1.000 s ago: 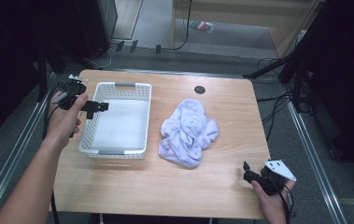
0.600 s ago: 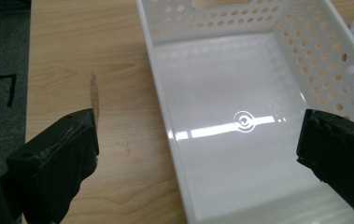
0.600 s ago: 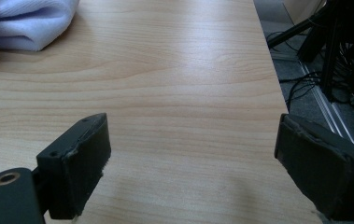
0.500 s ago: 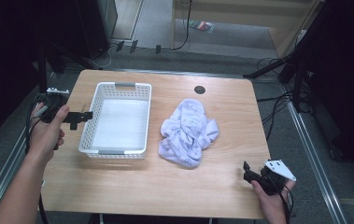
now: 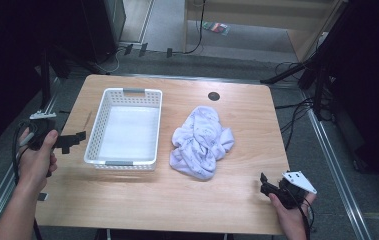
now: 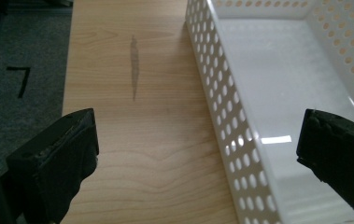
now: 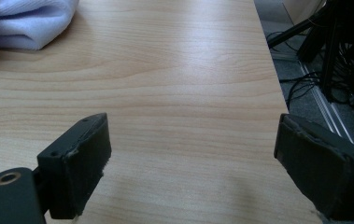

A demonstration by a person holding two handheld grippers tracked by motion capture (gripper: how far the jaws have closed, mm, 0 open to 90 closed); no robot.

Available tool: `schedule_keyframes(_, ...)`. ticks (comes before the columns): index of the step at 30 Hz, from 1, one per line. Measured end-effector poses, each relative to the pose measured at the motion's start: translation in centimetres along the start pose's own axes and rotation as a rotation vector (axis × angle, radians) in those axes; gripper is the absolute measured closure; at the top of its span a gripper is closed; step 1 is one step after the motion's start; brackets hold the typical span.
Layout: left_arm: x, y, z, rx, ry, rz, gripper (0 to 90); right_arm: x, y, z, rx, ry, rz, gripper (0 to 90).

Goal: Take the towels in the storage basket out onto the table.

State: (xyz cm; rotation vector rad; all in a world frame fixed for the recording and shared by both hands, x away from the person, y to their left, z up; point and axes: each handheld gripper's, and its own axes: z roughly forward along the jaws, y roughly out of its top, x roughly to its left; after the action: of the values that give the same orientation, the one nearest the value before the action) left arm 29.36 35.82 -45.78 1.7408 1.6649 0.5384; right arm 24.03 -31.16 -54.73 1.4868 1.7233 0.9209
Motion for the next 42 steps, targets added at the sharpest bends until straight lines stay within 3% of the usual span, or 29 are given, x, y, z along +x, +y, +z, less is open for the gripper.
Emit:
schedule_keyframes(3, 0.9, -1.6, -0.4, -0.026, 0.005, -0.016, 0.0, 0.0, 0.0, 0.0, 0.002, -0.002, 0.001, 10.8)
schedule_keyframes(7, 1.2, -2.8, -0.7, -0.049, 0.008, -0.024, 0.0, 0.0, 0.0, 0.0, 0.002, -0.003, -0.001, 10.8)
schedule_keyframes(13, 1.1, -6.0, -1.1, -0.115, 0.009, -0.017, 0.0, 0.0, 0.0, 0.0, 0.006, -0.006, 0.001, 10.8)
schedule_keyframes(19, 0.7, -8.6, -0.8, -0.149, -0.002, 0.002, 0.0, 0.0, 0.0, 0.0, 0.007, -0.008, -0.001, 11.0)
schedule_keyframes(26, 0.7, -10.6, -0.3, -0.189, -0.021, -0.002, 0.0, 0.1, 0.0, 0.1, 0.009, -0.012, 0.000, 11.1)
schedule_keyframes(27, 0.8, -11.5, -0.2, -0.199, -0.019, -0.007, 0.0, 0.1, 0.0, 0.1, 0.008, -0.012, -0.001, 11.3)
schedule_keyframes(30, 0.7, -12.4, 0.0, -0.195, -0.025, -0.010, 0.0, 0.1, 0.0, 0.1, 0.011, -0.013, -0.002, 11.6)
schedule_keyframes(34, 0.2, -12.8, -0.2, -0.215, -0.007, 0.033, 0.0, 0.0, 0.0, 0.1, 0.011, -0.009, -0.002, 12.5)
schedule_keyframes(39, -0.2, -12.8, 0.6, -0.179, 0.042, 0.048, 0.0, 0.0, 0.0, 0.0, 0.006, -0.002, 0.001, 12.5)
schedule_keyframes(42, -0.4, -12.8, 0.7, -0.169, 0.049, 0.058, 0.0, 0.0, 0.0, 0.0, 0.010, -0.003, 0.001, 12.5)
